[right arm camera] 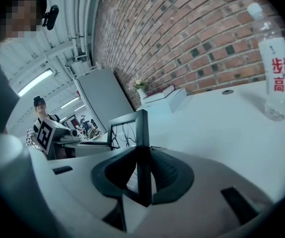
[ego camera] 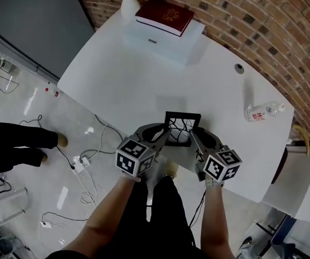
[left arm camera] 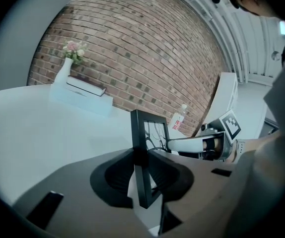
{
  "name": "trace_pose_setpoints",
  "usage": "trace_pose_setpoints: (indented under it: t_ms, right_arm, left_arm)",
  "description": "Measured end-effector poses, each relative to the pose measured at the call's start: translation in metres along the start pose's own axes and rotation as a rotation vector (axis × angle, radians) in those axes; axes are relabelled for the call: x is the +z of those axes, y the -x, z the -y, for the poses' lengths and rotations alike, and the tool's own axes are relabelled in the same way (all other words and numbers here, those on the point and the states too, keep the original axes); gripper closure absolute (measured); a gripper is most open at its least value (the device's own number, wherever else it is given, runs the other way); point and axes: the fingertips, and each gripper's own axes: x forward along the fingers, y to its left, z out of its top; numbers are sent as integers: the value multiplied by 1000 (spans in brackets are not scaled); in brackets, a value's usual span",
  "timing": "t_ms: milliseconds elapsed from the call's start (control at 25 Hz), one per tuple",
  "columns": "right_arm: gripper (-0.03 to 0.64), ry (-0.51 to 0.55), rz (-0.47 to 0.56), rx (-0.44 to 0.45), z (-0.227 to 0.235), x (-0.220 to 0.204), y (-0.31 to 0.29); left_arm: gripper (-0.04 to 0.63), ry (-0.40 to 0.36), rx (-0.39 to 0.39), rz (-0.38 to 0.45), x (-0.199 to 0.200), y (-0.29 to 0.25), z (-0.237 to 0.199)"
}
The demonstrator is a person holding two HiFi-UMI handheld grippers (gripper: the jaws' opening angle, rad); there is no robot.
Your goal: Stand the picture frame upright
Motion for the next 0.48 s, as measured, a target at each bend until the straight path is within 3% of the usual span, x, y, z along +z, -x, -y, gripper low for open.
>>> trace_pose_setpoints:
  t_ms: [480]
  right_arm:
    - [528,-49,128,-165,88,11,93]
  left_arm:
    - [505,-142,-159,-48,11,-92,92]
